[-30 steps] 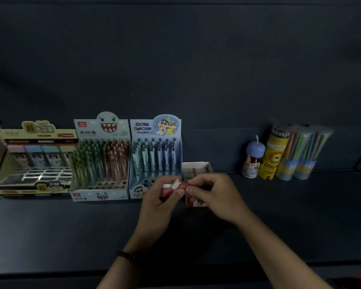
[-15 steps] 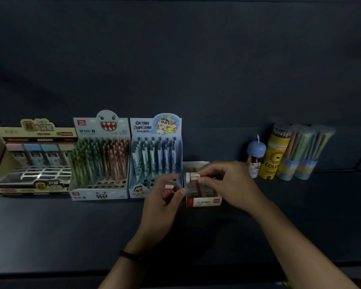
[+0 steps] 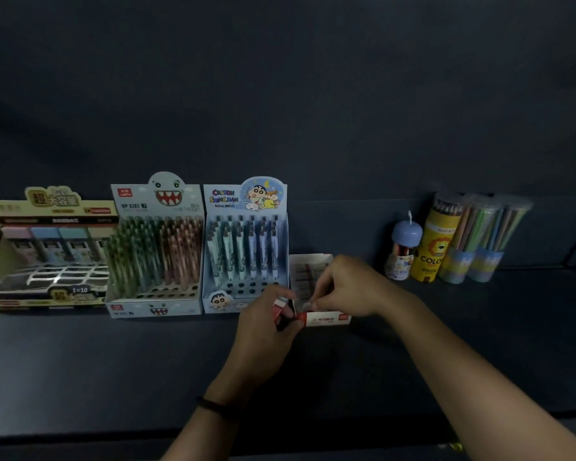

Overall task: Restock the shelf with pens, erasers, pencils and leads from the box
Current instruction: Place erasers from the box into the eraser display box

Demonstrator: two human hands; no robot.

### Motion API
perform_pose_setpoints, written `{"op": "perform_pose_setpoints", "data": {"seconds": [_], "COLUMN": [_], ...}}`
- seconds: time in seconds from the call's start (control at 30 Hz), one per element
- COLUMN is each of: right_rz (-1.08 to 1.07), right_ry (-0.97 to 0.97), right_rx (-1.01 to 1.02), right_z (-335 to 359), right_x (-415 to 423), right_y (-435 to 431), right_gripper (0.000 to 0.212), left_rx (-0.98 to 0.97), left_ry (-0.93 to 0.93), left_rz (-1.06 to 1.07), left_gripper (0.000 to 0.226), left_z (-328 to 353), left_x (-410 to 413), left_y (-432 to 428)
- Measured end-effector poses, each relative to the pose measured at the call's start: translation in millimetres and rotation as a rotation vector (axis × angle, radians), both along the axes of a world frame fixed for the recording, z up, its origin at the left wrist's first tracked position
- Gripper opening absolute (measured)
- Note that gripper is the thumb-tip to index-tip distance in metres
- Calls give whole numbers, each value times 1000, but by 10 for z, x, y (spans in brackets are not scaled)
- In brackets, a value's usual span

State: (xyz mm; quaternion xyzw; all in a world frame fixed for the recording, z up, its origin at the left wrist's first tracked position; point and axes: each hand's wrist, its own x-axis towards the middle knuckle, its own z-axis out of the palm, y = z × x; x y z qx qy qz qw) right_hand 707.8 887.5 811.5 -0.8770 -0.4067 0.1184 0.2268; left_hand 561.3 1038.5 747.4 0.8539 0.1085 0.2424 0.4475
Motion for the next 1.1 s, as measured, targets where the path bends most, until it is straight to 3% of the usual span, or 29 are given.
{"op": "perform_pose_setpoints", "data": {"seconds": [0.3, 0.47, 0.53, 0.6, 0.77, 0.9, 1.1], "right_rz": [46, 69, 40, -28, -105, -100, -28], "right_ry": [-14, -32, -19, -17, 80, 174, 441], "right_rx": [-230, -283, -140, 128, 586, 660, 650], "right_z": [70, 98, 103, 91, -14, -137, -136], "right_x": [65, 71, 69, 23, -294, -470, -456], "right_y": [234, 279, 203, 92, -107, -106, -106], "right_gripper": [11, 14, 10, 8, 11, 17, 7], "left_rx": [87, -39, -89, -132, -287, -408, -467], "left_ry": [13, -114, -201, -270, -279, -276, -300], "left_rz": [-53, -64, -78, -97, -84, -100, -116], "left_gripper": [35, 28, 23, 23, 28, 23, 18], "left_z": [-36, -73, -38, 15, 106, 83, 73], "left_x": [24, -12, -63, -102, -107, -97, -91], "left_y": [40, 57, 48, 29, 51, 83, 42]}}
